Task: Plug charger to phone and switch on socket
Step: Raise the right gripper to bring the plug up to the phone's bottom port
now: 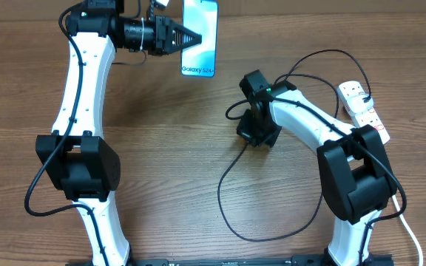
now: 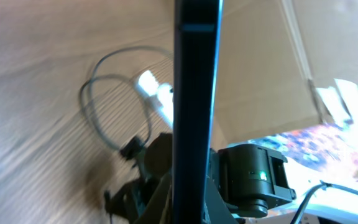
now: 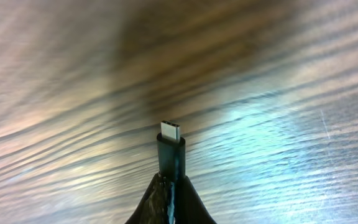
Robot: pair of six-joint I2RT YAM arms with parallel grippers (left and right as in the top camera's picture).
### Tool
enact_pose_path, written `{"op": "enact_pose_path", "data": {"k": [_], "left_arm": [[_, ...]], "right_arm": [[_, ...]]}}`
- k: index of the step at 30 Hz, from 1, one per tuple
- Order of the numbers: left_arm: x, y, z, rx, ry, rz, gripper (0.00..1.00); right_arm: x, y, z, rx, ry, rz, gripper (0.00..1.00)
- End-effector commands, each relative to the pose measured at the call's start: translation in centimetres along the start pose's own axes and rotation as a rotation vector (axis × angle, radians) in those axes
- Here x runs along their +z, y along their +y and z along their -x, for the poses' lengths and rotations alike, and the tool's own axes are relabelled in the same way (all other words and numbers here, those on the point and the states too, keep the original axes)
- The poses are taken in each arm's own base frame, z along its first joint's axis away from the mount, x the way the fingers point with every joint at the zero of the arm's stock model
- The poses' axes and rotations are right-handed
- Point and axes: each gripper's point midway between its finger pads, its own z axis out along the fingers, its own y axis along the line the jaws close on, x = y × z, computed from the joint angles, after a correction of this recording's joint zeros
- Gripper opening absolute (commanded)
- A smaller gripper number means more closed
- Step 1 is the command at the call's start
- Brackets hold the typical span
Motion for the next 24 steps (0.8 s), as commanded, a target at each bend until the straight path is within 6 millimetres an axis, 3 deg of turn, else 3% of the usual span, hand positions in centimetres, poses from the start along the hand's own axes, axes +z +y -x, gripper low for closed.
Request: {"op": "enact_pose_path", "data": {"k": [1, 7, 14, 19, 24], "left_arm": [[-0.9, -4.4, 1.0, 0.09, -0.022, -0.15, 0.04], [-1.1, -5.2, 2.5, 0.11, -0.045, -0.18, 0.04], [-1.5, -7.3, 3.6, 0.172, -0.044, -0.268, 0.04], [-1.3, -7.6, 3.8, 0.188, -0.044, -0.272, 0.04], [0.2, -7.9, 3.4, 0.205, -0.03, -0.265, 0.04]], "right_arm": [[-5.6, 2.8, 1.1, -0.113, -0.097, 0.124, 0.04], [-13.1, 5.5, -0.1, -0.281, -0.176, 0.322, 0.04], [-19.5, 7.3, -4.4, -0.551, -0.208, 0.53, 0.04], [-21.9, 8.0, -7.1, -0.69, -0.278, 0.558, 0.04], [-22.7, 8.4, -8.1, -0.729, -0.372, 0.511, 0.04]]}}
